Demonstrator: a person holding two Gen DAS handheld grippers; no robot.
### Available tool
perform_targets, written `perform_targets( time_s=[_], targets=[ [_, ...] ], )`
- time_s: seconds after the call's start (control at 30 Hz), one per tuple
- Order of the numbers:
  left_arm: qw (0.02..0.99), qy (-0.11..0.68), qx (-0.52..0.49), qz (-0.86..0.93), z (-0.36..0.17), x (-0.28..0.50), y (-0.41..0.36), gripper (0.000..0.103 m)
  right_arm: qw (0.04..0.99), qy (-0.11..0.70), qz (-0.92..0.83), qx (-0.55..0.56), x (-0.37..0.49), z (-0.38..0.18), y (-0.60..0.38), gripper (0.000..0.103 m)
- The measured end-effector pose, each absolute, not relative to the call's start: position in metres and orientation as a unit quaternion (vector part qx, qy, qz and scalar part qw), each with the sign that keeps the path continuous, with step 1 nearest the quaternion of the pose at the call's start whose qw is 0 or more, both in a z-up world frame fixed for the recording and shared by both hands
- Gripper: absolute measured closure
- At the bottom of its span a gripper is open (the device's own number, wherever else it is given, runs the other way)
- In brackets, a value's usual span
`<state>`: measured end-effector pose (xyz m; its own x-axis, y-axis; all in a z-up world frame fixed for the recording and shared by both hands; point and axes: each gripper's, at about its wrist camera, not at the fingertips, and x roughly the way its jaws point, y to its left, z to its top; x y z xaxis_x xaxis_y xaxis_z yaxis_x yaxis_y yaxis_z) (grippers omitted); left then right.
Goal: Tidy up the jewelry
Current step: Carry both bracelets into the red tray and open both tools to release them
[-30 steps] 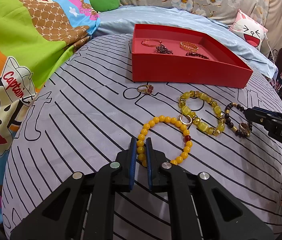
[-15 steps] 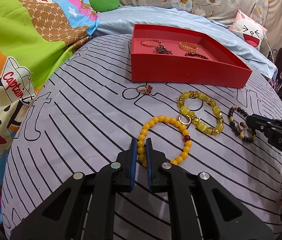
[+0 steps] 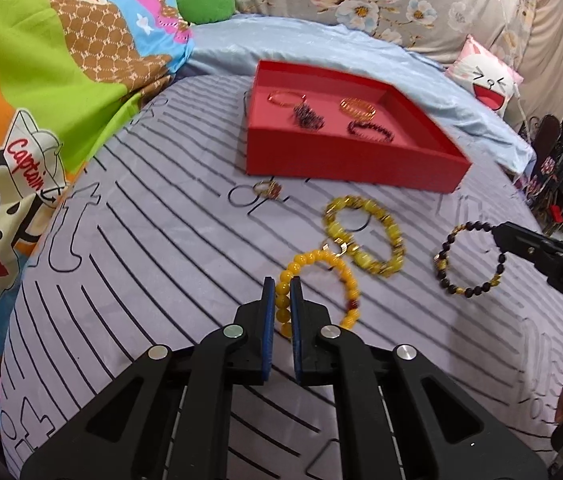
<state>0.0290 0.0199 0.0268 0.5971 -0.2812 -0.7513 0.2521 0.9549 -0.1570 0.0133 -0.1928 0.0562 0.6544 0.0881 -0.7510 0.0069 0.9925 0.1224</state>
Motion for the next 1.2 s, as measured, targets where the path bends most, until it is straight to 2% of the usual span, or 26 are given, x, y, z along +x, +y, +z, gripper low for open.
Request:
perform_targets(
  time_s=[0.43, 0.7, 0.87, 1.0, 1.2],
  targets=[
    [0.909, 0.367, -0.008, -0.197, 0.102, 0.049, -0.005, 0.096, 0.929, 0.363, 0.044, 0.048, 0.035, 0.11, -0.19, 0.095],
    [0.917, 0.33, -0.029, -0.224, 0.142, 0.113, -0.03, 0.096, 0.942, 0.332, 0.047, 0.025, 0.091, 0.133, -0.18, 0.095],
    [0.912, 0.34, -0.038, -0.225, 0.13, 0.147, -0.041, 0.096, 0.935, 0.347, 0.059, 0.055, 0.128, 0.12, -0.181, 0.095],
    [0.9, 0.382, -0.036, -0.208, 0.09, 0.172, -0.047, 0.096, 0.915, 0.388, 0.056, 0.09, 0.15, 0.084, -0.191, 0.095],
    [0.892, 0.417, -0.013, -0.173, 0.046, 0.184, -0.041, 0.096, 0.903, 0.421, 0.032, 0.083, 0.155, 0.049, -0.202, 0.095]
  ],
)
